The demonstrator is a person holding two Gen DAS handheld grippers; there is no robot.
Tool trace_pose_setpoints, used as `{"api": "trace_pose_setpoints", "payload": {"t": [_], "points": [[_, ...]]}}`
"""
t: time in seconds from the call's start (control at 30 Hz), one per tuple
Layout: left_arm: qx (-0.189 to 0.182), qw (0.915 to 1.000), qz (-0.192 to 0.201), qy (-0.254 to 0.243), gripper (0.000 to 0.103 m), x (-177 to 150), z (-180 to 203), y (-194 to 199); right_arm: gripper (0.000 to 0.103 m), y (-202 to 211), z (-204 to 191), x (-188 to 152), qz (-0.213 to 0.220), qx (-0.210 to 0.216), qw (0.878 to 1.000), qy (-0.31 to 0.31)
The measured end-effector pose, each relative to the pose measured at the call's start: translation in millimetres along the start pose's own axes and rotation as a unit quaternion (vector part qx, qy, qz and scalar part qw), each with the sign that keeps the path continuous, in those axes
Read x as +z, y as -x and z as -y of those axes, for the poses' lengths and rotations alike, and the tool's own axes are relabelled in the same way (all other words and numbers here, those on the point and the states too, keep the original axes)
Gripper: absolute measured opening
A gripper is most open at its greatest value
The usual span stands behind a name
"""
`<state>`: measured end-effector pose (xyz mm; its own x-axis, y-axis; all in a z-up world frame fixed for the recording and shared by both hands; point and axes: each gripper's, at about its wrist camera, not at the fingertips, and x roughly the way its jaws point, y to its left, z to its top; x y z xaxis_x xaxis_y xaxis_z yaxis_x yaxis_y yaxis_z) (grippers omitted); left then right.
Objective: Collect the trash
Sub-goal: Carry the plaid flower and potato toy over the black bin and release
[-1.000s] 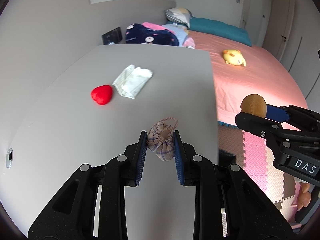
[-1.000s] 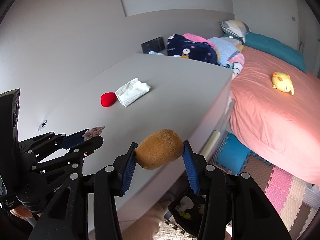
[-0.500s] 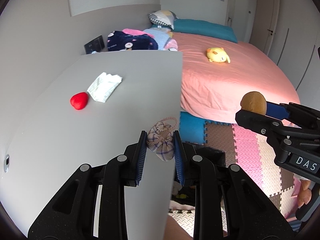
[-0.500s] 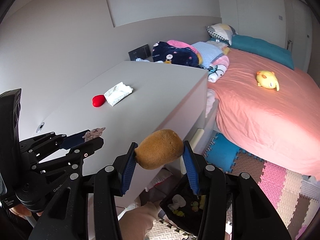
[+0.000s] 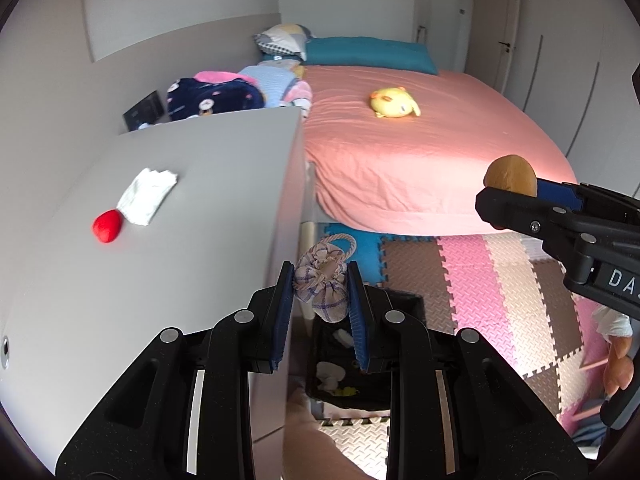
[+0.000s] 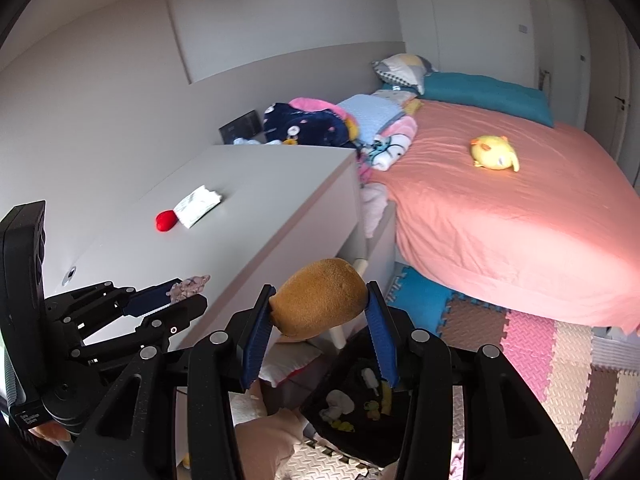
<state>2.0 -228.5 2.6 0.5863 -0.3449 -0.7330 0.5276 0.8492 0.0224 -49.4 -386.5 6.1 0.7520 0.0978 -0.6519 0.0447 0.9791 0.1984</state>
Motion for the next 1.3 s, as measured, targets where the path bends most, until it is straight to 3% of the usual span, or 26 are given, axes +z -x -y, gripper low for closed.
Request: {"api": "trace_pose_setpoints", "payload": {"t": [0.4,0.93,0.97,1.0,1.07,1.3], "points": [[-0.032,0.9988,-0.014,-0.033,0.026,2.5,39.4,-16.4,0.047,4.0,39.3,-13.2,-0.01,-0.031,0.999,-0.035],[-0.041,0.9971,-0.051,-0.038,0.028,-2.2,44.1,-40.2,0.047,-17.4,38.6,-11.1,-0.023,-0.036,0.999,-0.03],[-0.041,0.9968,-0.056,-0.04,0.034,-1.9,43.8,-41.7,0.053,-17.3,38.5,-9.9,-0.022,-0.038,0.999,-0.031],[-0.036,0.9967,-0.059,-0.042,0.043,-1.9,43.3,-42.7,0.066,-16.4,38.7,-8.5,-0.016,-0.041,0.999,-0.032],[-0.022,0.9971,-0.061,-0.039,0.097,-1.3,41.0,-43.4,0.076,-15.1,37.8,-6.1,-0.007,-0.051,0.998,-0.031],[0.003,0.998,-0.056,-0.031,0.097,-1.4,32.5,-43.4,0.082,-15.9,36.3,-2.4,0.001,-0.062,0.998,-0.025]]}}
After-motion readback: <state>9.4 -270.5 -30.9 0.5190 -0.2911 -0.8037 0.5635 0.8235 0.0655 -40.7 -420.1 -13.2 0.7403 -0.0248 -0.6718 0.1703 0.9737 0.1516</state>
